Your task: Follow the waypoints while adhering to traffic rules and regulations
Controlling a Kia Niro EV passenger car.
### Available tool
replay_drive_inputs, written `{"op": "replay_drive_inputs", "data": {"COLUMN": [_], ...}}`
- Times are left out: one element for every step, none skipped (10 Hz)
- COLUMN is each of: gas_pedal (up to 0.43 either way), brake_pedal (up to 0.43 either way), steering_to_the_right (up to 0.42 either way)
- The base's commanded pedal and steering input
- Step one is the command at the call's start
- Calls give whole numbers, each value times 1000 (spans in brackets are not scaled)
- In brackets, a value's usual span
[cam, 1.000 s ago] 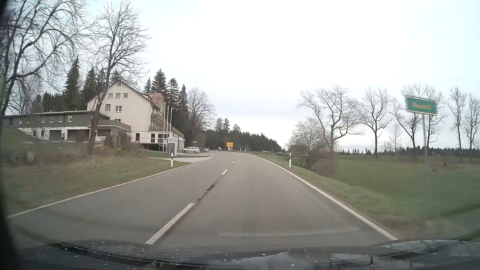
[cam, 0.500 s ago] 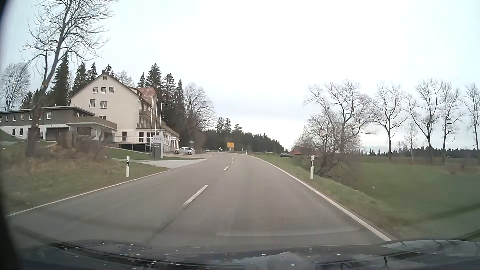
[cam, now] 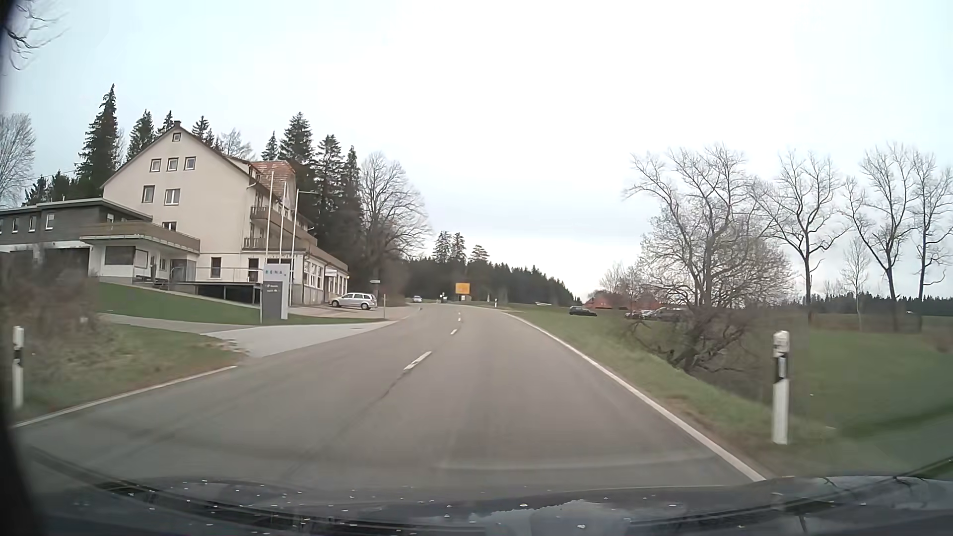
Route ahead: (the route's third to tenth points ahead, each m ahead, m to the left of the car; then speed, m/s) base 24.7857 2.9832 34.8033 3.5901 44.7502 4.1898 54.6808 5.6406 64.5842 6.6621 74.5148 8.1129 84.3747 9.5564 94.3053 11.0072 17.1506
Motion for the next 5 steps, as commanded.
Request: {"op": "replay_drive_inputs", "data": {"gas_pedal": [209,209,209,209,209], "brake_pedal": [0,0,0,0,0], "steering_to_the_right": [-10,-11,-11,-11,-10]}}
